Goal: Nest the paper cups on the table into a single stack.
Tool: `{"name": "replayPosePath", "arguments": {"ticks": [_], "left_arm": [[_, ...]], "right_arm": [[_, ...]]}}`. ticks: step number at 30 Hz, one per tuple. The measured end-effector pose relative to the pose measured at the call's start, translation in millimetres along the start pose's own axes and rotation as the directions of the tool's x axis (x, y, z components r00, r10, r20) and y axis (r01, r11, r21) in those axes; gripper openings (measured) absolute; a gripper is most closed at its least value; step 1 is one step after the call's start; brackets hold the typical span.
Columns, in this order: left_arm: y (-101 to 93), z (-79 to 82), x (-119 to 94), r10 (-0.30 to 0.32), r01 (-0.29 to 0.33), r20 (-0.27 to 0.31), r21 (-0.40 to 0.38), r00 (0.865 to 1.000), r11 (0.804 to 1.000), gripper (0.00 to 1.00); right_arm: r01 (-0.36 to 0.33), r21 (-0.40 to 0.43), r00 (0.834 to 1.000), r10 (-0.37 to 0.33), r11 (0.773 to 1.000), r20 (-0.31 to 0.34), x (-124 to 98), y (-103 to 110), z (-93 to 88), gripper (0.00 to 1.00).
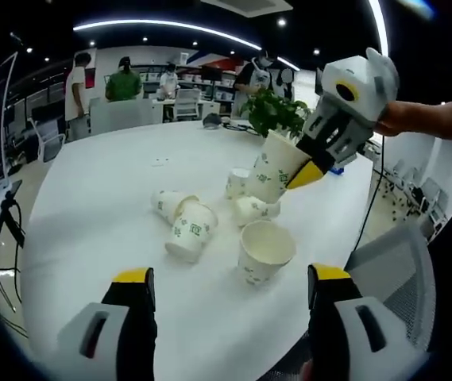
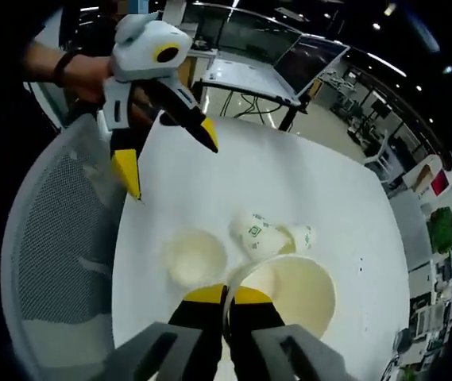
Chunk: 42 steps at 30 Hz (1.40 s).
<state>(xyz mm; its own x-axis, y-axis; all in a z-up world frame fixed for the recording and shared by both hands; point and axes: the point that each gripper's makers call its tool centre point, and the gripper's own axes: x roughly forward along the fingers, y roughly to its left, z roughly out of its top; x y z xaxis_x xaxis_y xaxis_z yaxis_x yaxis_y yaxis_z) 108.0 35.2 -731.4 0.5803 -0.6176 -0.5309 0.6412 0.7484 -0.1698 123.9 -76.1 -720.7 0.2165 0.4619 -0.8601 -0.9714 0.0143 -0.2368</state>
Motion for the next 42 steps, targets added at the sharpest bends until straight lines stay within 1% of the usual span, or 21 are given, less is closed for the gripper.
{"name": "replayPosePath", "arguments": {"ticks": [3, 6, 9, 14, 15, 19, 24, 33, 42], "left_arm": [[0.1, 0.4, 0, -0.001, 0.001, 0.003, 0.002, 1.0, 1.0, 0.77], [-1.9, 0.8, -1, -0.005, 0.005, 0.007, 0.004, 1.0, 1.0, 0.77], [-2.9, 0.3, -1, -0.005, 0.005, 0.006, 0.009, 1.0, 1.0, 0.77], [-1.2, 0.3, -3, 0.001, -0.001, 0.006, 0.009, 1.0, 1.0, 0.77], [0.1, -0.1, -3, 0.001, -0.001, 0.007, 0.007, 1.0, 1.0, 0.77], [1.1, -1.9, -5, 0.003, -0.003, 0.003, 0.006, 1.0, 1.0, 0.77], [3.0, -3.2, -4, 0.002, -0.002, -0.001, 0.005, 1.0, 1.0, 0.77], [1.2, -3.1, -4, -0.002, 0.002, -0.003, 0.0, 1.0, 1.0, 0.77], [7.0, -7.0, -4, 0.0, 0.0, -0.01, -0.008, 1.0, 1.0, 0.76]], "right_arm": [[-0.017, -0.018, 1.0, 0.017, 1.0, 0.003, 3, 7, 4.3, 0.0], [-0.049, -0.048, 0.999, 0.049, 0.998, 0.009, 8, 24, 14.9, 0.0], [-0.074, -0.085, 0.997, 0.074, 0.994, -0.005, 13, 34, 18.4, 0.0], [-0.095, -0.107, 0.995, 0.094, 0.99, -0.014, 21, 42, 21.1, 0.0], [-0.102, -0.11, 0.995, 0.101, 0.989, -0.016, 19, 46, 23.1, 0.0], [-0.111, -0.131, 0.994, 0.108, 0.985, -0.029, 24, 47, 21.4, 0.0], [-0.119, -0.13, 0.993, 0.116, 0.984, -0.034, 34, 47, 19.3, 0.0], [-0.136, -0.137, 0.99, 0.13, 0.981, -0.053, 36, 53, 17.9, 0.0], [-0.14, -0.146, 0.989, 0.132, 0.979, -0.063, 41, 52, 15.8, 0.0]]}}
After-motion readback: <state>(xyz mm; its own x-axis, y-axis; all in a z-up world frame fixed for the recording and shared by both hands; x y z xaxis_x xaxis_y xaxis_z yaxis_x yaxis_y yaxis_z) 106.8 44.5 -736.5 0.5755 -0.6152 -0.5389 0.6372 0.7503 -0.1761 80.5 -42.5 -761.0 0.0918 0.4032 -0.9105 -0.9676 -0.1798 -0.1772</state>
